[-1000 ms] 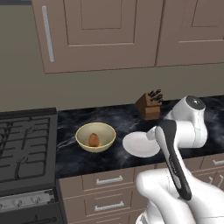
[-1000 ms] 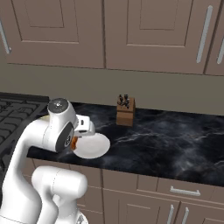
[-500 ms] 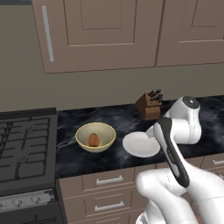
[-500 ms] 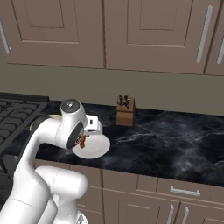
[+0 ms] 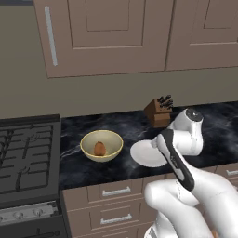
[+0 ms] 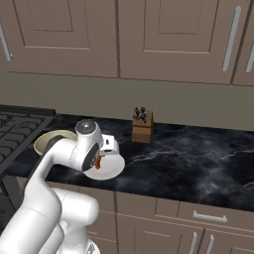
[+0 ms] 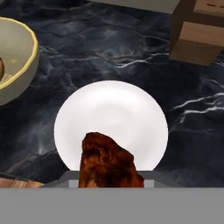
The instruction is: Place the chicken drumstick on the plate and place the potato on the same plate.
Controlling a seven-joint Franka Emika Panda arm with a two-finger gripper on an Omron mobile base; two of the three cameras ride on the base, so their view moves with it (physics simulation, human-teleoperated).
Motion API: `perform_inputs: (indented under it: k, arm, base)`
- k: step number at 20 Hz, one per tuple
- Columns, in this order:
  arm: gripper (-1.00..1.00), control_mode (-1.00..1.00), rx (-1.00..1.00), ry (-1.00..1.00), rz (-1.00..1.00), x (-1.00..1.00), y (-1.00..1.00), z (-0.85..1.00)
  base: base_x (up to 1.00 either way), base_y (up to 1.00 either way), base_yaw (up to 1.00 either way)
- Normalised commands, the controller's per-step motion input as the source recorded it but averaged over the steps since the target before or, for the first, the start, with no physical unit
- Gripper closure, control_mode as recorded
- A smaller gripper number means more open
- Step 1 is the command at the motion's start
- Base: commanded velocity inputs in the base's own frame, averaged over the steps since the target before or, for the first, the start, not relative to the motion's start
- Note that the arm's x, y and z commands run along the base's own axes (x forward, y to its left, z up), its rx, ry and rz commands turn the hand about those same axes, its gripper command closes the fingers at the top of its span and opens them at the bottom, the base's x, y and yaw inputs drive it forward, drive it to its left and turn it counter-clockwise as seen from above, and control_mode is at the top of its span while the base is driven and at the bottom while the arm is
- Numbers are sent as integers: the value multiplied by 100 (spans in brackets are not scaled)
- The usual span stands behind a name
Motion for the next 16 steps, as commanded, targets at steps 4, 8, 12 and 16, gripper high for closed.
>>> perform_inputs:
  k: [4,8,12,16]
  arm:
    - [100,-100,0,0,0,37,0,-13]
    - [100,-100,0,0,0,11,0,-17]
    - [100,-100,0,0,0,0,0,-27]
    - [100,-100,0,1,0,0,1,-43]
  base:
    - [0,0,0]
    - [0,0,0]
    - [0,0,0]
    - [0,0,0]
